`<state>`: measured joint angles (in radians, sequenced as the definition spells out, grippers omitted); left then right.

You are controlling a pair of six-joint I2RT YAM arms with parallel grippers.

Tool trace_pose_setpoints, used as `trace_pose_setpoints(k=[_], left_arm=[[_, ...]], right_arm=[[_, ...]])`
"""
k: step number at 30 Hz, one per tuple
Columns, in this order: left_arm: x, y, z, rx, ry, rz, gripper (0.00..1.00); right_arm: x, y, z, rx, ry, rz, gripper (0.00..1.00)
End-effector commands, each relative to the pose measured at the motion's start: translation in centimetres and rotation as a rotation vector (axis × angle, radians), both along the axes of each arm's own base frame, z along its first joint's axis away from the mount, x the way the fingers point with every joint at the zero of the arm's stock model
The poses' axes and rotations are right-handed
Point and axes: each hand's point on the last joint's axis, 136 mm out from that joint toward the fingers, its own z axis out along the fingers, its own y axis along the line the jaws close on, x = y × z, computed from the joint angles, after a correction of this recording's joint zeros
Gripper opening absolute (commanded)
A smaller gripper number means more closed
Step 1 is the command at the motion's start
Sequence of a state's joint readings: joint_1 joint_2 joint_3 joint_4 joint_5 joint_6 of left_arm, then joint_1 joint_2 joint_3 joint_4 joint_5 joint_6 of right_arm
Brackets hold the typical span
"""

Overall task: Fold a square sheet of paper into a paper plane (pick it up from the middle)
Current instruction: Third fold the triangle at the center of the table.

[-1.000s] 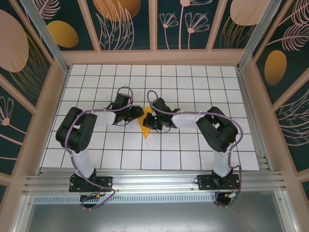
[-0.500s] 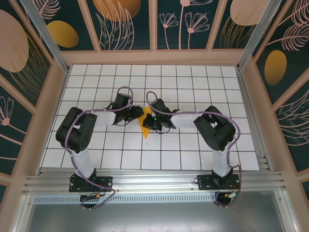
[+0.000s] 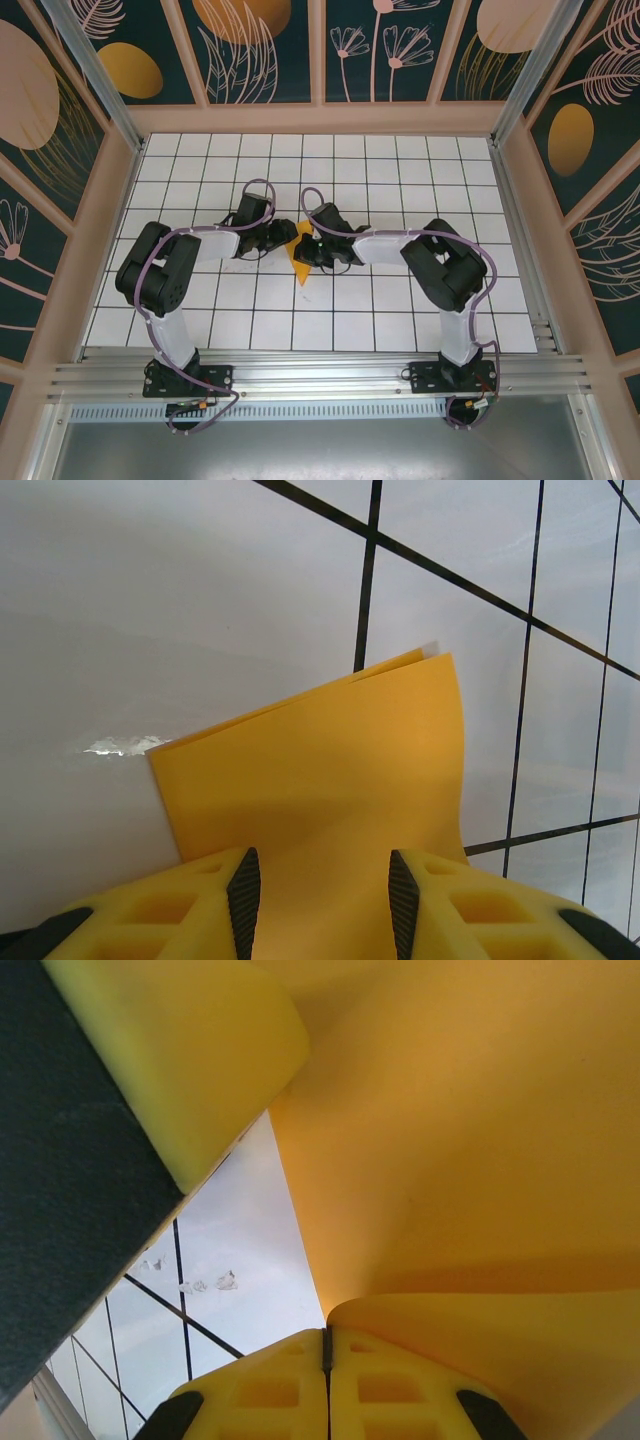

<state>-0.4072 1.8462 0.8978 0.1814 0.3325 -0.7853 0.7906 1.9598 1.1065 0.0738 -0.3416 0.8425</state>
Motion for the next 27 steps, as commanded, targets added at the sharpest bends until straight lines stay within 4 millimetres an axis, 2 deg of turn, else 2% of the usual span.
trace_pose_setpoints(k=[1, 27], left_arm=[[-0.6, 0.4, -1.2, 0.029, 0.04, -0.018, 0.41], [-0.7, 0.4, -1.3, 0.03, 0.044, -0.017, 0.41]], right_arm=[[0.3, 0.8, -0.1, 0.001, -0.033, 0.025, 0.06], [0.6, 0.6, -1.3, -0.031, -0.028, 0.014, 0.07]])
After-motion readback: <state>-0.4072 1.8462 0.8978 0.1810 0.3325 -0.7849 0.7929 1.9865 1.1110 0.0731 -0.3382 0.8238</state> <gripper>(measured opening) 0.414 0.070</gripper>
